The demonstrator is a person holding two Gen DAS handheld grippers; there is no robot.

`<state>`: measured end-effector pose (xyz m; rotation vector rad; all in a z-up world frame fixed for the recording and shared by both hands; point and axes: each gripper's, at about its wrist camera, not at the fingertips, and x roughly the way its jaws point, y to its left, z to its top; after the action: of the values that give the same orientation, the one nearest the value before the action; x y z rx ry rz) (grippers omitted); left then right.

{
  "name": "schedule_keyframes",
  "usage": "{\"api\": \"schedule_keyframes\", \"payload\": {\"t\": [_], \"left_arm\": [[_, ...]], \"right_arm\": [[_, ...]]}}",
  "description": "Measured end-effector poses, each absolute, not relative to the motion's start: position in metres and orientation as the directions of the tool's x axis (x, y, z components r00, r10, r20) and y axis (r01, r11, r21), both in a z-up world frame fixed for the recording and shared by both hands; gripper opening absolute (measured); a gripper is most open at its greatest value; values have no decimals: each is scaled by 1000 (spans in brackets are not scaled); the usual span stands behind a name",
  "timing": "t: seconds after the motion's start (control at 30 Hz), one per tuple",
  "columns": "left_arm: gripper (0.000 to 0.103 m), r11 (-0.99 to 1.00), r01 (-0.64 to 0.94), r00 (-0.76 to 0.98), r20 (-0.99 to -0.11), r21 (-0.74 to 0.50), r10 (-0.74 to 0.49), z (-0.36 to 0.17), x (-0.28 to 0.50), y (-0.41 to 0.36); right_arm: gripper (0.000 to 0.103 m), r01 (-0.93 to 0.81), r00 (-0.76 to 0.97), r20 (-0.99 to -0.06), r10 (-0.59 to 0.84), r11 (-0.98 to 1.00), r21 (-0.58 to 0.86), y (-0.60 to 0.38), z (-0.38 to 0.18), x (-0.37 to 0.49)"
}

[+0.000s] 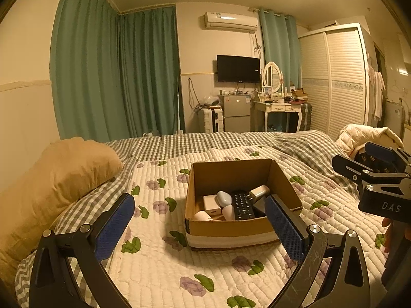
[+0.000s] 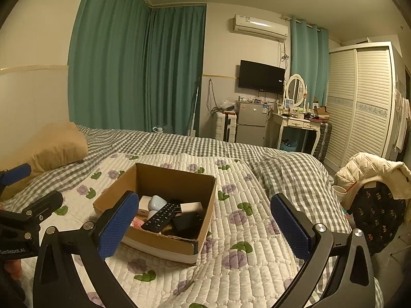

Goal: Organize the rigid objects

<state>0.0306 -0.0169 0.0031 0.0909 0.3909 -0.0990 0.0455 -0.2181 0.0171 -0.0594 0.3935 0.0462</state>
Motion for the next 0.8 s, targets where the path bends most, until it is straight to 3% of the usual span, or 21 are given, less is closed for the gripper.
{"api": "schedule_keyframes", "payload": {"t": [0.8], "left_arm": [[103,990,116,918,-389,79,-77,2,27,-19]], "right_arm": [[103,-47,920,-391,25,998,-48,-221,16,45]]}}
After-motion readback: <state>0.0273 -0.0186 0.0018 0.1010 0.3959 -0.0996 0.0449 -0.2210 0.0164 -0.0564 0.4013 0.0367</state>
